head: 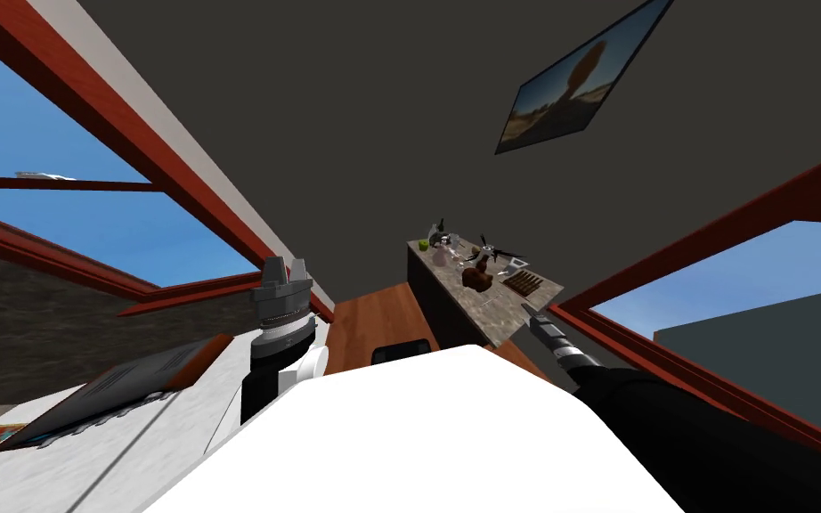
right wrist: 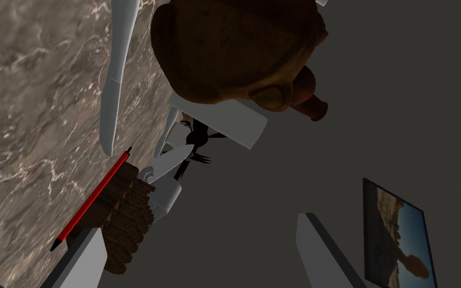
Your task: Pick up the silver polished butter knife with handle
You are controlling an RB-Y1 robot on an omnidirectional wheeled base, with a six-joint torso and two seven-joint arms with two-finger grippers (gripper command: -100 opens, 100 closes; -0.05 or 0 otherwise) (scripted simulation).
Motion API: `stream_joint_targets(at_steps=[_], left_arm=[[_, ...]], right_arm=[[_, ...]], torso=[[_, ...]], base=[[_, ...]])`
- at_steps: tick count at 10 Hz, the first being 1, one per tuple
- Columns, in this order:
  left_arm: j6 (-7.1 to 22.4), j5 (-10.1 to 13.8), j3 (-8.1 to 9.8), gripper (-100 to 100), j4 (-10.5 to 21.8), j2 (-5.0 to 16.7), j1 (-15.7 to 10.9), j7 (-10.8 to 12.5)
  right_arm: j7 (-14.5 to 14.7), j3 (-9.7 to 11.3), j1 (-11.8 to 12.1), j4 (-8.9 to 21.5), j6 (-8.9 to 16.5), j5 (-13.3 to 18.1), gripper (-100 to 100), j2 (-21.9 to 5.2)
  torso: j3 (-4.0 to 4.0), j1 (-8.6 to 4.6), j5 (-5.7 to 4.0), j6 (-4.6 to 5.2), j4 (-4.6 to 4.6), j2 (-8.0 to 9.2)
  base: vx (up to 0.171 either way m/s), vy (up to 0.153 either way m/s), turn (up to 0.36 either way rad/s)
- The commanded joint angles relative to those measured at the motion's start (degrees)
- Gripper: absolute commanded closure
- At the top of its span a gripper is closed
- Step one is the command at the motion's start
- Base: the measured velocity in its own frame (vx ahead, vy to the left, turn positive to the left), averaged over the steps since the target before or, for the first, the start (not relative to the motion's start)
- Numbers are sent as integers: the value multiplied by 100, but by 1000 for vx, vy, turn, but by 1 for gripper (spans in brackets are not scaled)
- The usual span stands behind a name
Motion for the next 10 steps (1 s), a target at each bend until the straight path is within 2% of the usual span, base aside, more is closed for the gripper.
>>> stream_joint_targets(at_steps=[1, 2, 4, 5, 7, 8, 9, 10], left_arm=[[0, 0, 0, 0, 0, 0, 0, 0], [0, 0, 0, 0, 0, 0, 1, 0], [0, 0, 1, 0, 0, 0, 0, 0], [0, 0, 0, 0, 0, 0, 1, 0], [0, 0, 0, 0, 0, 0, 1, 0], [0, 0, 0, 0, 0, 0, 1, 0], [0, 0, 0, 0, 0, 1, 0, 0], [0, 0, 1, 0, 0, 1, 1, 0]], right_arm=[[48, -45, 123, 286, 60, 98, -100, -102], [48, -45, 123, 296, 60, 98, -100, -102], [112, -127, 371, 706, 126, 265, -100, -297], [112, -127, 371, 834, 126, 265, -100, -297], [202, -167, 598, 1241, 212, 453, -100, -452], [202, -167, 598, 1360, 212, 453, -100, -452], [256, -171, 702, 1558, 261, 551, -100, -514], [256, -171, 702, 1614, 261, 551, -100, -514]], torso=[[0, 0, 0, 0, 0, 0], [-7, 8, 0, 3, -2, -13], [3, -20, -5, 2, 1, 4], [-4, -6, -3, 2, -1, -8], [-4, 5, 1, 2, -2, -8], [-9, 7, 3, 4, -4, -15], [-11, -15, -4, -2, -5, -19], [-21, -25, -6, -1, -8, -37]], base=[[272, 130, -53], [201, 84, -55], [235, 78, -72], [234, 98, -60], [264, 135, -103], [278, 68, -53], [335, 50, -59], [227, 37, -29]])
